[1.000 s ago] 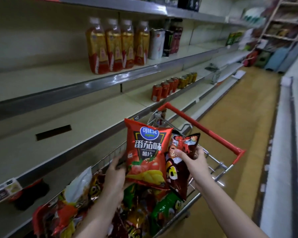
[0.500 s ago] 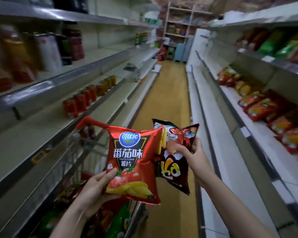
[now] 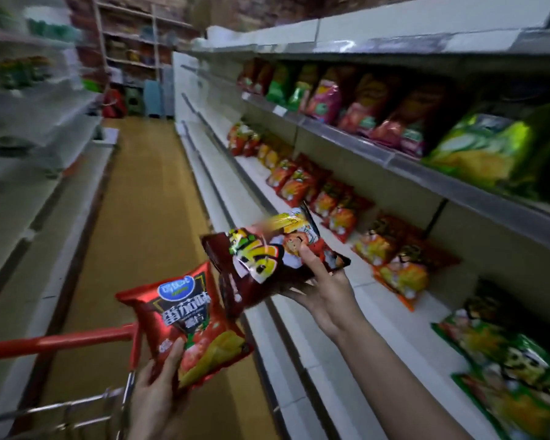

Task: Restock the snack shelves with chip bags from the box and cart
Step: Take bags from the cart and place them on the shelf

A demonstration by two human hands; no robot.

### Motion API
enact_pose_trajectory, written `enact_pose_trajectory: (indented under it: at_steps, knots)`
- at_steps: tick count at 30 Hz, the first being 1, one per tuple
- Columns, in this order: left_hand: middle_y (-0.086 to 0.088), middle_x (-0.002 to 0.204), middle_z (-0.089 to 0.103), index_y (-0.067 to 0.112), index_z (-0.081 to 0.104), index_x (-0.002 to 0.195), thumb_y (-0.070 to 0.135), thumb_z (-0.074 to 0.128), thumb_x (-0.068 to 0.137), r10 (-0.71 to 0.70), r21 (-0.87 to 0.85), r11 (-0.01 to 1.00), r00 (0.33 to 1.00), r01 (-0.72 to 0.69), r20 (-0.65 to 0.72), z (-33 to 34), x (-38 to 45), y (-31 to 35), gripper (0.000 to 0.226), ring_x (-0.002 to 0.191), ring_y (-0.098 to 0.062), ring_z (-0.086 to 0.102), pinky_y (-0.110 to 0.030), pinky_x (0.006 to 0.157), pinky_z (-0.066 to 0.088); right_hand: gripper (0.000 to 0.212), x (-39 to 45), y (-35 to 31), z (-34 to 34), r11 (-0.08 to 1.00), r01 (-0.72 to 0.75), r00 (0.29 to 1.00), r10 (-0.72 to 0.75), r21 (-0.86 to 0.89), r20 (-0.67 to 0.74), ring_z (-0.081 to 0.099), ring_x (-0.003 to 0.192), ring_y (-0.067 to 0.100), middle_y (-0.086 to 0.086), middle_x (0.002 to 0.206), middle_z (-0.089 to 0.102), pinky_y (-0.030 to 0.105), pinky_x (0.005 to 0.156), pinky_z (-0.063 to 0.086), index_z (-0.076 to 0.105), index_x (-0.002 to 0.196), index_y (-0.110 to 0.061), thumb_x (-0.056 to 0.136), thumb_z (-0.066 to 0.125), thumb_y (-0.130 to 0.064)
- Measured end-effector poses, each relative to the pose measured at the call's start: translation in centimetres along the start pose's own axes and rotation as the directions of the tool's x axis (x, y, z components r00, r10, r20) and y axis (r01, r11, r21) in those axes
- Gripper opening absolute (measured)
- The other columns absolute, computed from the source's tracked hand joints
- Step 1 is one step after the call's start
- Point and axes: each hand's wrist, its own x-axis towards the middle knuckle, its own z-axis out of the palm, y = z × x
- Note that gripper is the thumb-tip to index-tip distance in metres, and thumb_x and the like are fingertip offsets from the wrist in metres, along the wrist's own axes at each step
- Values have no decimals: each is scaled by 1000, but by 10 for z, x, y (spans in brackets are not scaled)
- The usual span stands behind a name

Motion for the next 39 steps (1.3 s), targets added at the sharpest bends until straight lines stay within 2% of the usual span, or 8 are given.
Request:
enact_pose_trajectory:
  at_steps: [4, 9, 14, 21, 26, 32, 35, 39]
  knots:
    - [-12, 94, 73, 14, 66, 101, 31, 73, 81, -171, -29, 984, 975, 177, 140, 58, -9, -24, 27, 77, -25, 68, -35, 56, 59, 54, -30, 34, 0, 991, -26, 991, 42, 131, -124, 67, 106, 36, 17, 114, 70, 49, 77, 60, 61, 122, -4, 72, 74, -20]
    - [-17, 109, 66, 7, 60, 118, 19, 67, 88, -268, -41, 960, 951, 277, 153, 93, -21, -49, 33, 83, -29, 65, -35, 54, 58, 97, -65, 63, -27, 987, 3, 975, 32, 159, -220, 66, 111, 32, 17, 119, 69, 46, 84, 58, 57, 127, -3, 45, 98, -36]
    - [-13, 94, 64, 11, 60, 94, 17, 59, 95, -331, 9, 943, 928, 334, 172, 114, -29, -68, 5, 75, -26, 61, -27, 39, 54, 100, -87, 61, -65, 988, -18, 982, 47, 157, -183, 62, 118, 30, 5, 133, 60, 51, 91, 54, 40, 135, -49, 50, 93, -48]
    - [-15, 105, 62, 9, 55, 112, 12, 58, 95, -390, 74, 921, 906, 383, 166, 143, -17, -87, 18, 84, -31, 61, -35, 47, 55, 82, -78, 24, -118, 943, -119, 927, -7, -311, -374, 61, 115, 15, 2, 138, 55, 43, 100, 51, 44, 134, -26, 69, 60, -73]
    - [-10, 87, 60, 8, 56, 97, 14, 53, 98, -366, 134, 930, 895, 342, 256, 158, -18, -94, 7, 73, -22, 57, -24, 38, 52, 83, -49, -26, -131, 538, 32, 921, -343, -842, -184, 29, 139, 8, -11, 156, 23, 37, 114, 32, 26, 147, -35, 79, 56, -73]
    - [-9, 116, 68, 19, 61, 123, 16, 65, 90, -363, 193, 928, 891, 320, 271, 170, -17, -130, 34, 101, -32, 65, -39, 59, 60, 87, -52, -47, -136, -184, 15, 999, -43, -983, 23, 38, 135, 23, 4, 148, 43, 45, 110, 34, 30, 150, -30, 78, 55, -73]
    - [-15, 117, 67, 19, 60, 121, 11, 63, 90, -368, 254, 918, 893, 305, 259, 172, -33, -143, 33, 103, -35, 64, -40, 70, 56, 89, -82, -46, -160, -142, -117, 991, 53, -983, -125, 43, 129, 25, 7, 140, 46, 42, 105, 39, 31, 150, -31, 76, 60, -72]
    - [-21, 124, 61, 13, 55, 123, 8, 61, 92, -347, 278, 920, 905, 277, 246, 180, -69, -148, 32, 99, -31, 60, -35, 67, 52, 71, -134, -36, -193, 289, -258, 965, 123, -922, -232, 55, 114, 10, -6, 133, 56, 28, 95, 48, 47, 136, -30, 77, 69, -63]
